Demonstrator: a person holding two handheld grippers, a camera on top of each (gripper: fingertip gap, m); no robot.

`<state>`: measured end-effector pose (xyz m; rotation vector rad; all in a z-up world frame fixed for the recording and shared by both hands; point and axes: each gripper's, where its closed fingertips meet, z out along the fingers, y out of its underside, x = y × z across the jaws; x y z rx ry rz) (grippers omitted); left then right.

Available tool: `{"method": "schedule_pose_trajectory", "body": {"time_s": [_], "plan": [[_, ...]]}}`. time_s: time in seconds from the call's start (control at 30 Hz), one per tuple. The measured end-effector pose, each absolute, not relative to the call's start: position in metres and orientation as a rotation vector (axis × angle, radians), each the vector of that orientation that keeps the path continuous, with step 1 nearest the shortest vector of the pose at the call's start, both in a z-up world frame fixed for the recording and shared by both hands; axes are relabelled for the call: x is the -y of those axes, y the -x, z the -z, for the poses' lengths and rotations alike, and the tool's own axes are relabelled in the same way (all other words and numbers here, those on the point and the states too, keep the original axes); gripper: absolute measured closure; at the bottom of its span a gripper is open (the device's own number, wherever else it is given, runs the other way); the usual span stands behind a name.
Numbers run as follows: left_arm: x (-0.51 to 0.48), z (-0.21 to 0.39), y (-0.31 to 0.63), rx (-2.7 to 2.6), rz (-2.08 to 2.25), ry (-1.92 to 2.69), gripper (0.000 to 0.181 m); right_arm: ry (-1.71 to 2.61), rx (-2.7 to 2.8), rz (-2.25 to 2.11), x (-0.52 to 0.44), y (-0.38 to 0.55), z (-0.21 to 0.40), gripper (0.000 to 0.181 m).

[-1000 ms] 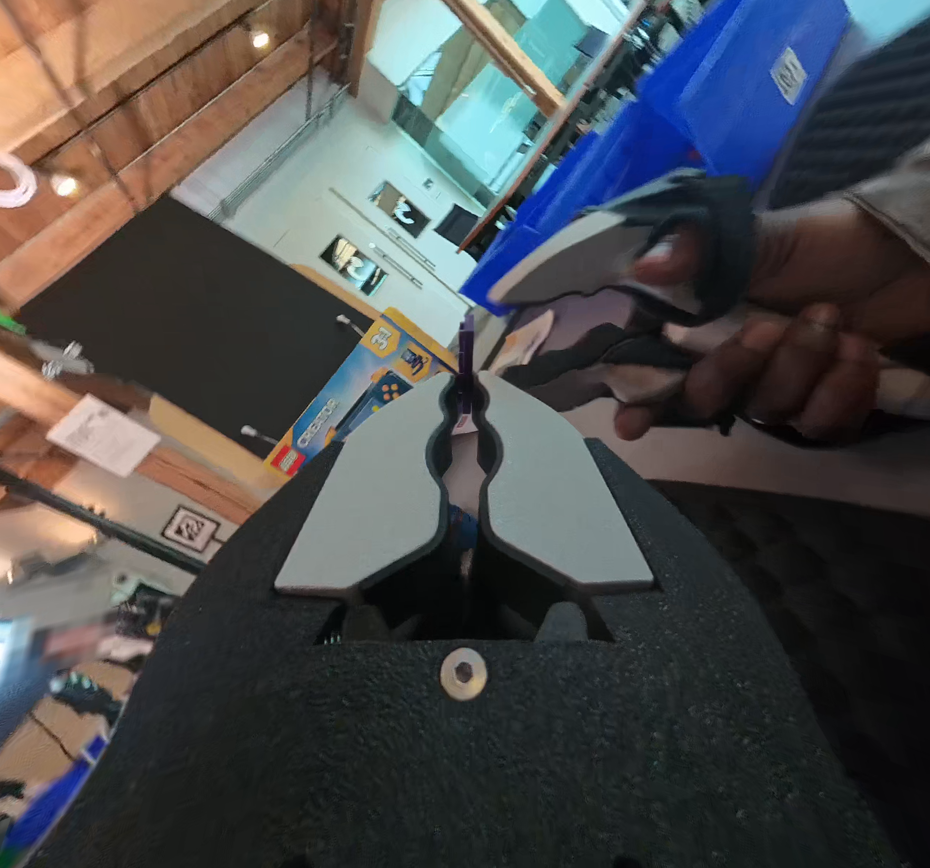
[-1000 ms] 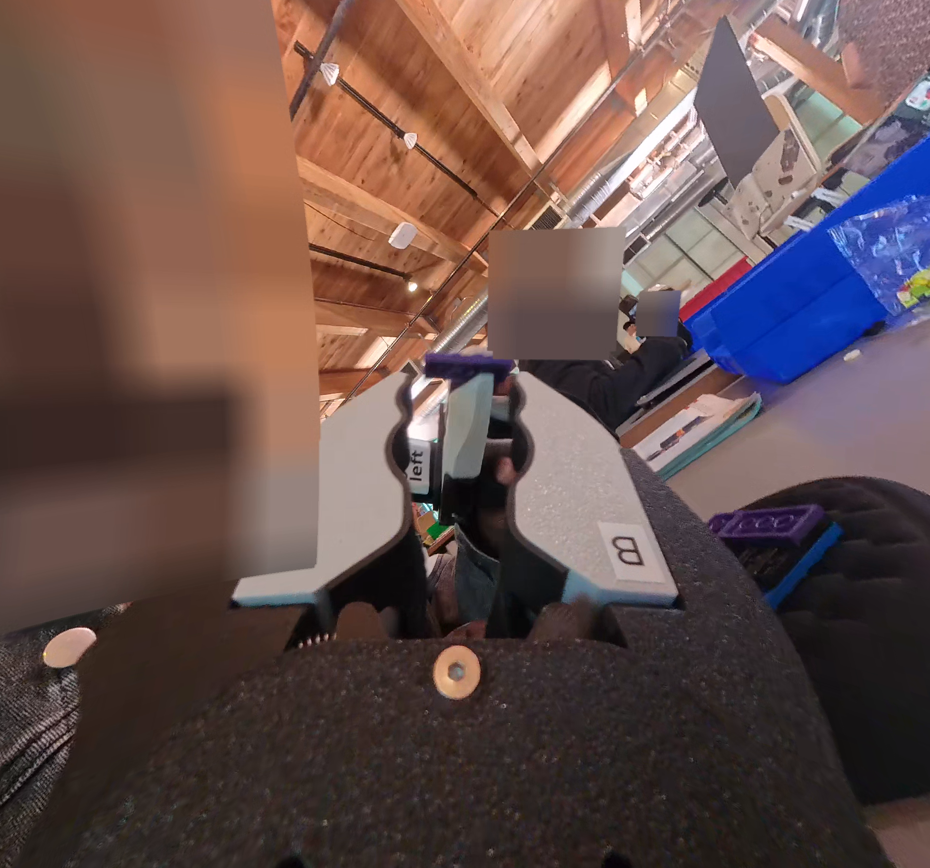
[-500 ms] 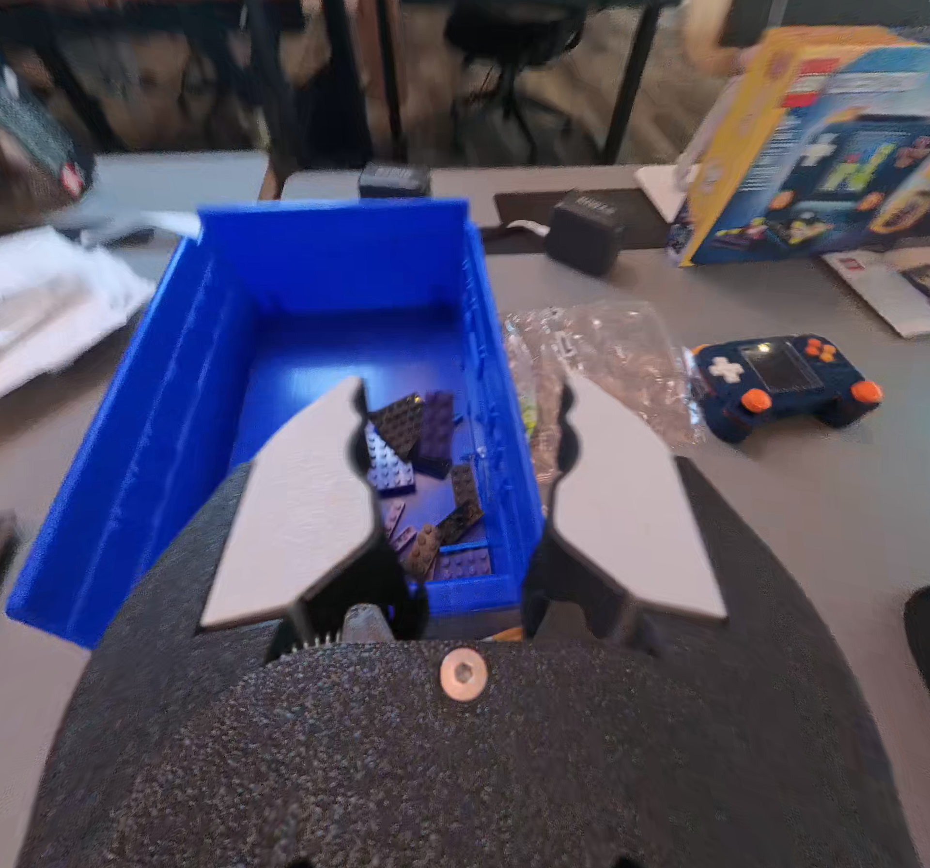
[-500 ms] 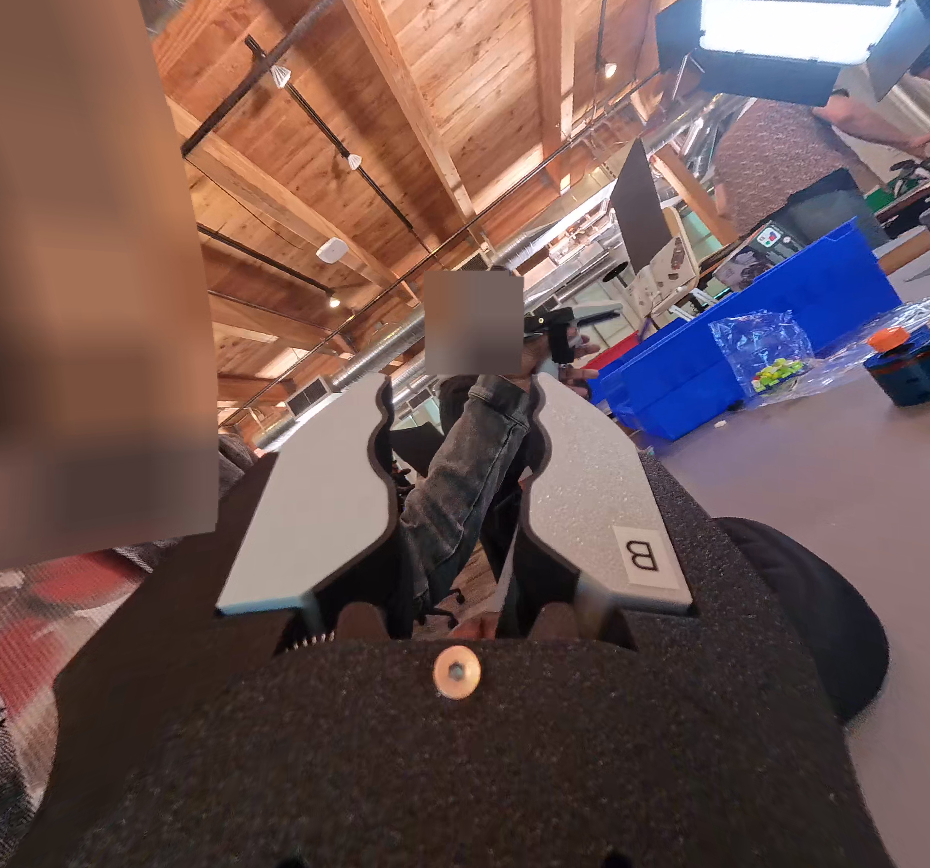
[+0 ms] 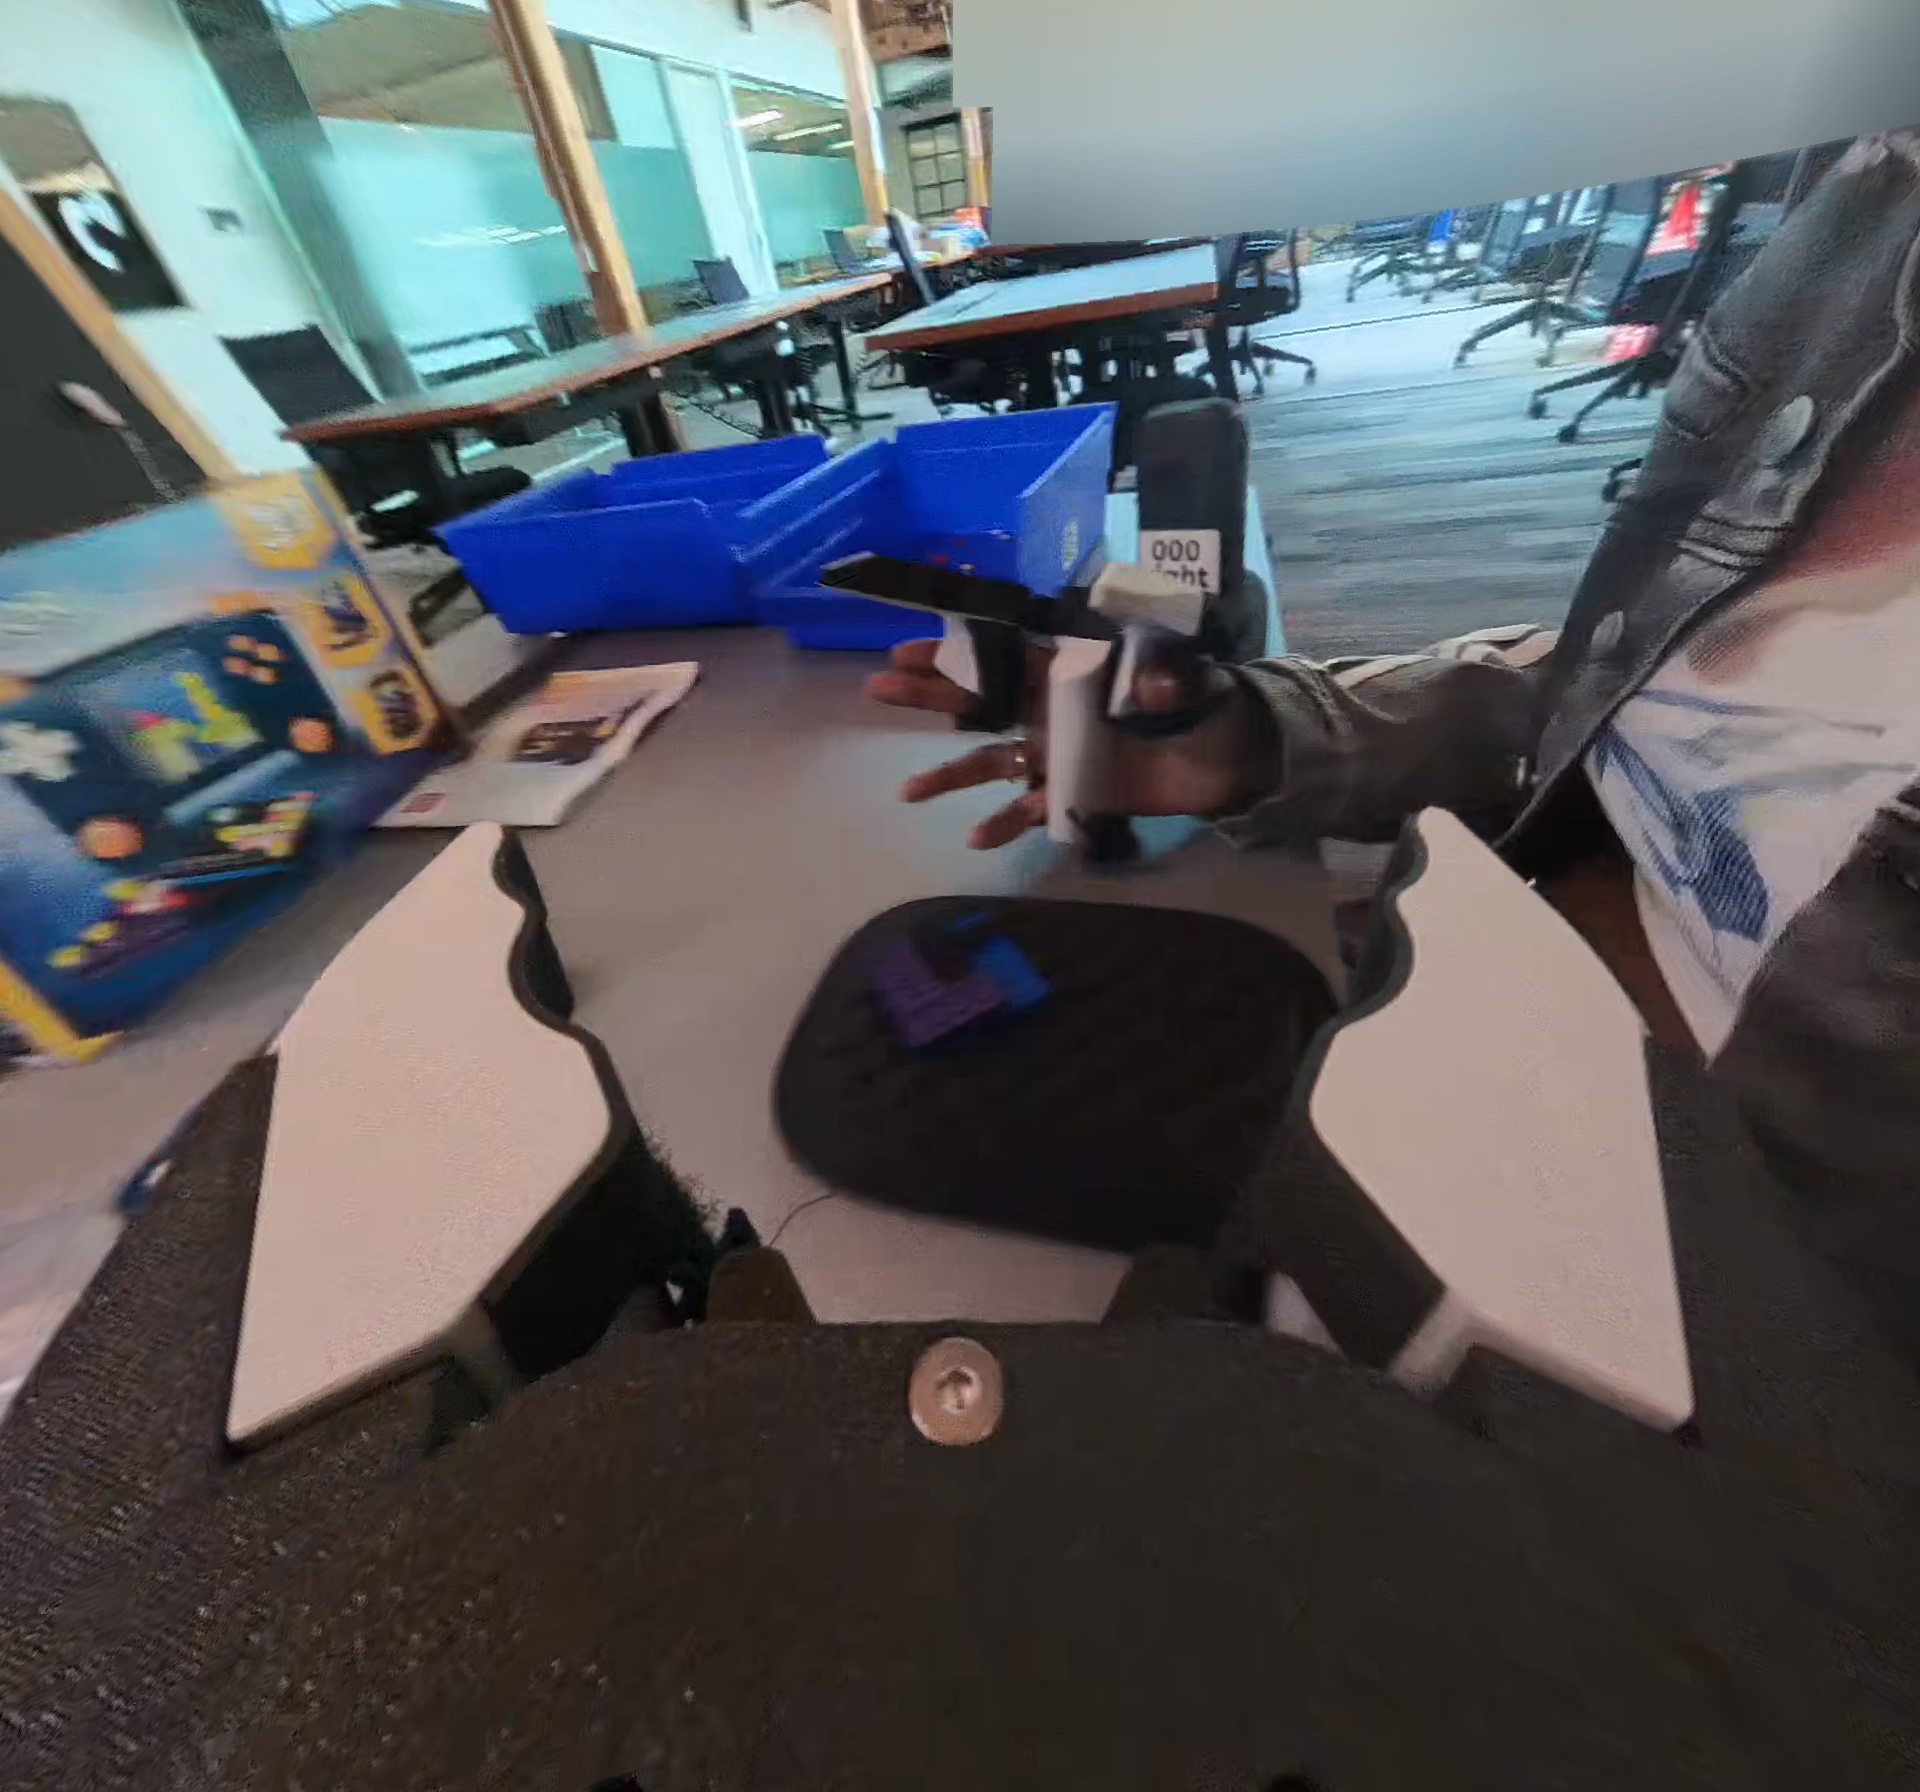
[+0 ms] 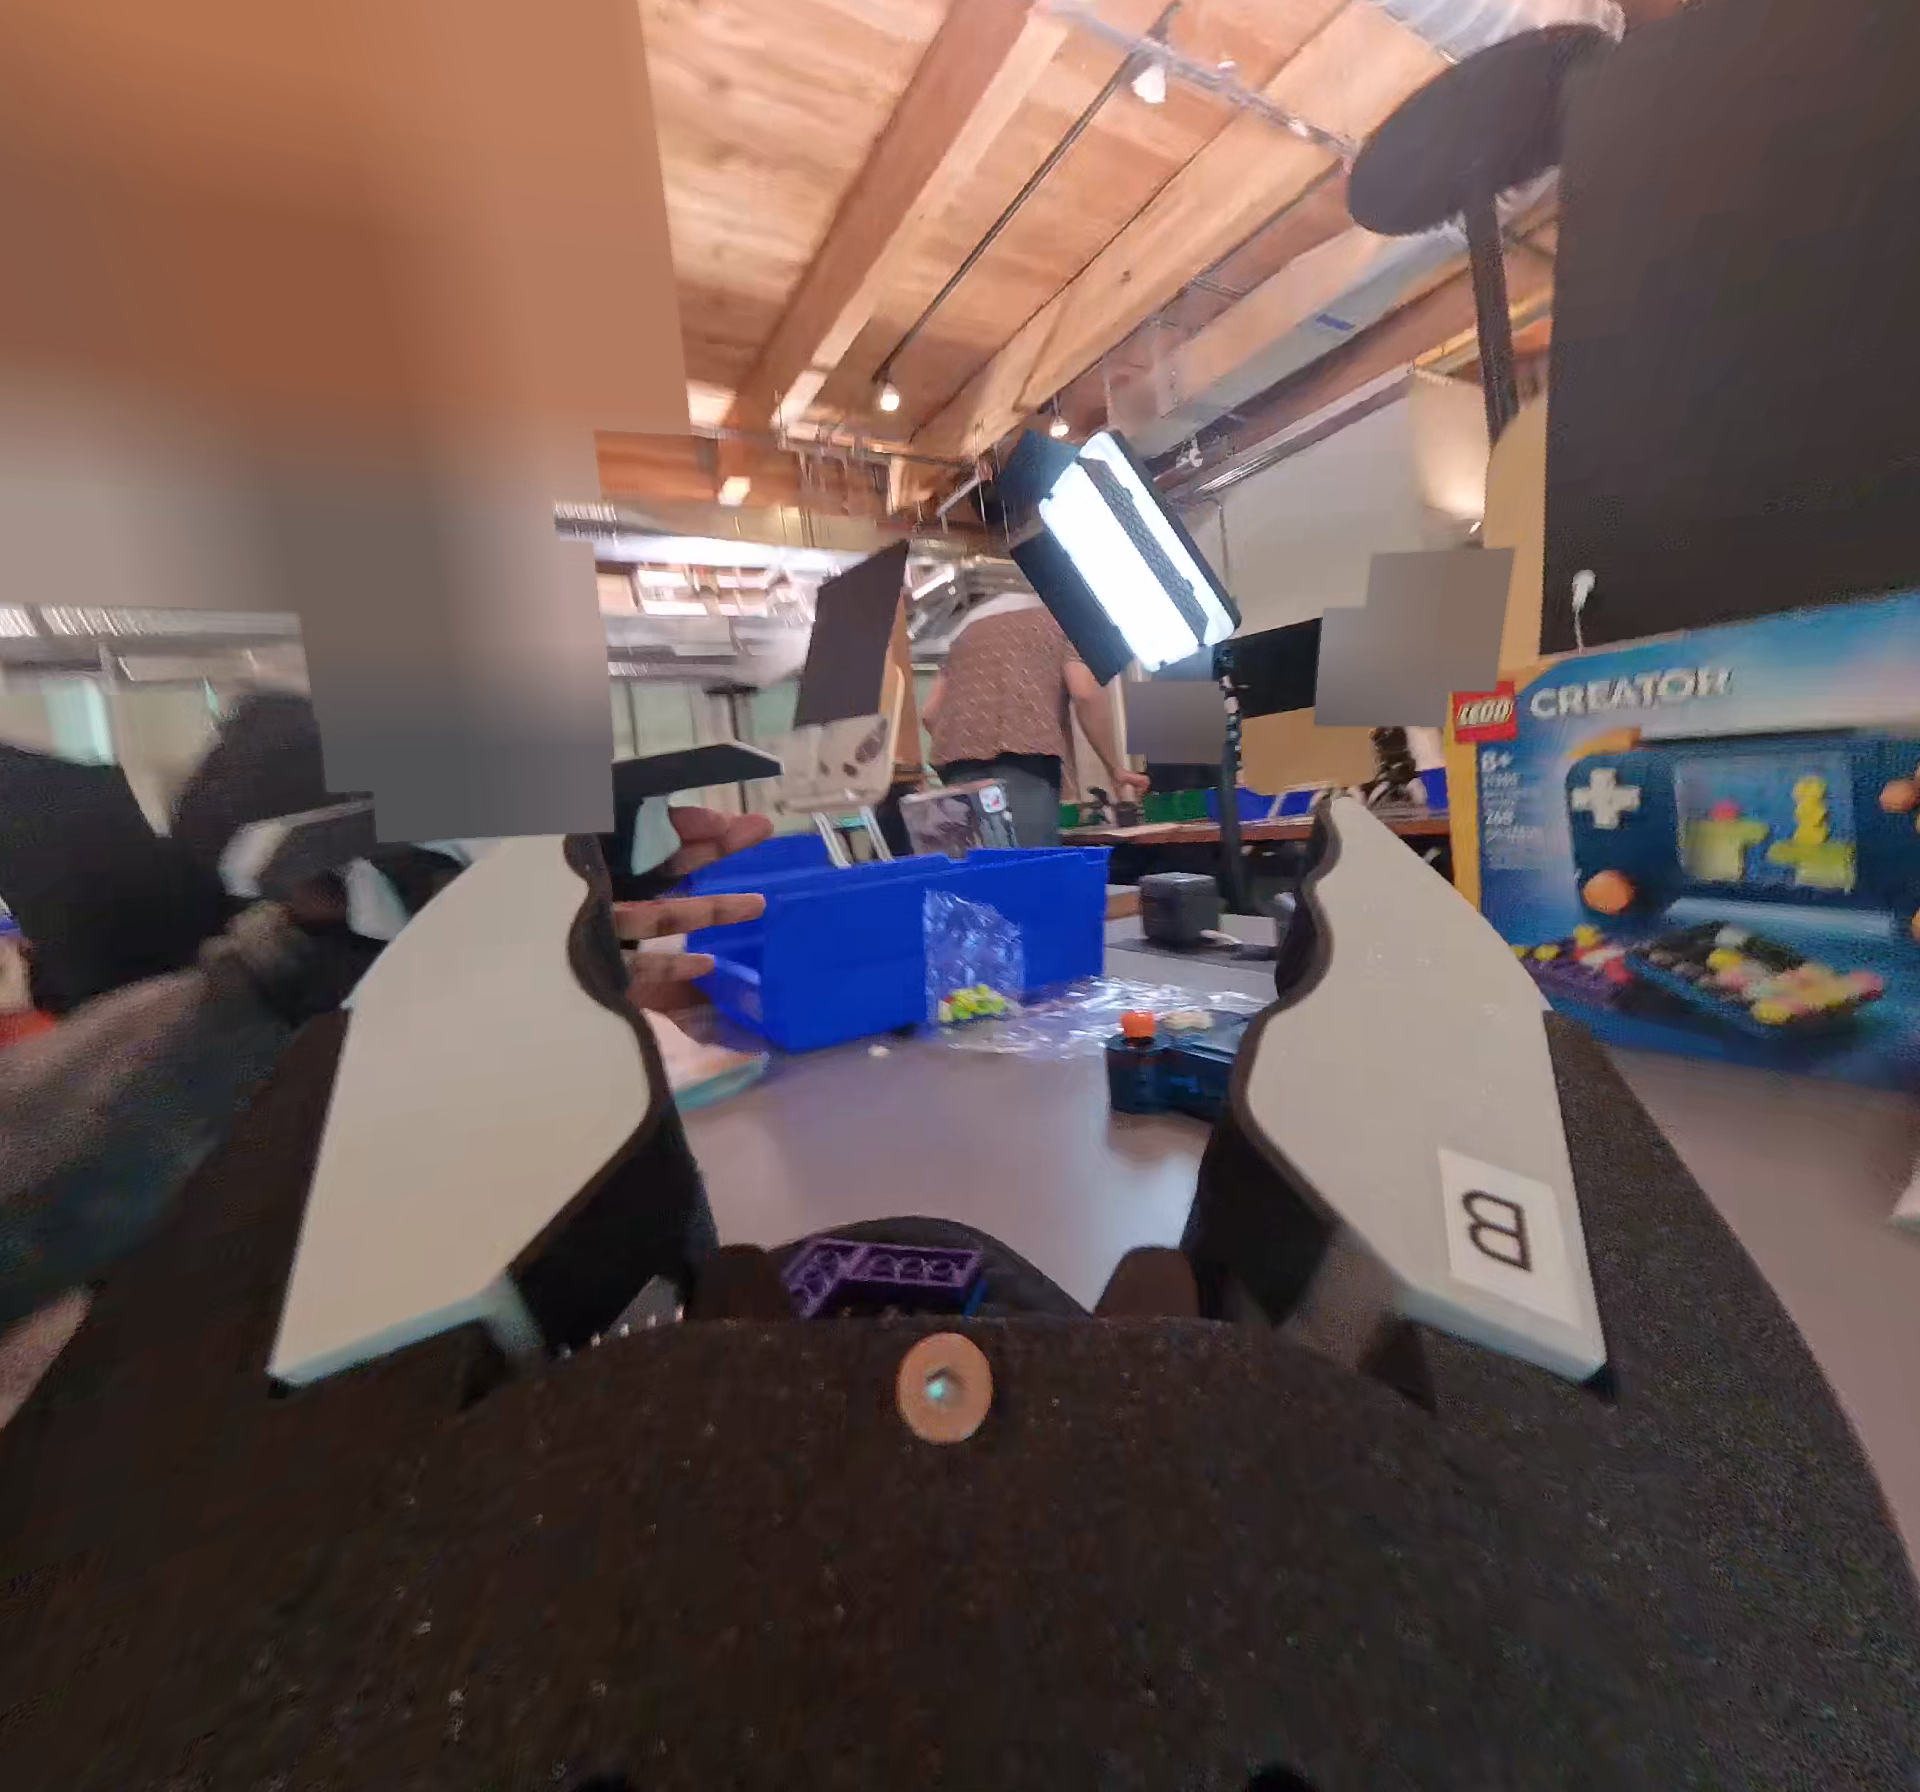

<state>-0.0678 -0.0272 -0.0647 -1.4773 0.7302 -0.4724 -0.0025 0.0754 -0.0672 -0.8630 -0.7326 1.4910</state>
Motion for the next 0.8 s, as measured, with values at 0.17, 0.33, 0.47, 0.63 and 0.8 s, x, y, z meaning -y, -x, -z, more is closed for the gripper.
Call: {"method": "schedule_pose_trajectory", "body": {"time_s": [0.17, 0.33, 0.47, 0.63, 0.8], "plan": [[0.005, 0.103, 0.034, -0.671, 0.286, 1.557, 0.055, 0.870, 0.870, -1.506, -0.059, 0.012, 0.078, 0.077], [-0.009, 0.083, 0.067, -0.318, 0.211, 1.468, 0.181, 0.792, 1.099, -1.423, -0.042, 0.002, 0.086, 0.181], [-0.012, 0.095, 0.075, -0.257, 0.250, 1.541, 0.179, 0.812, 1.237, -1.276, -0.042, 0.007, 0.102, 0.170], [-0.022, 0.137, 0.056, -0.453, 0.146, 1.759, 0.115, 0.833, 1.705, -1.195, -0.036, 0.015, 0.121, 0.122], [-0.036, 0.162, 0.054, -0.444, 0.084, 1.899, 0.129, 0.694, 2.320, -1.106, -0.044, 0.025, 0.130, 0.145]]}}
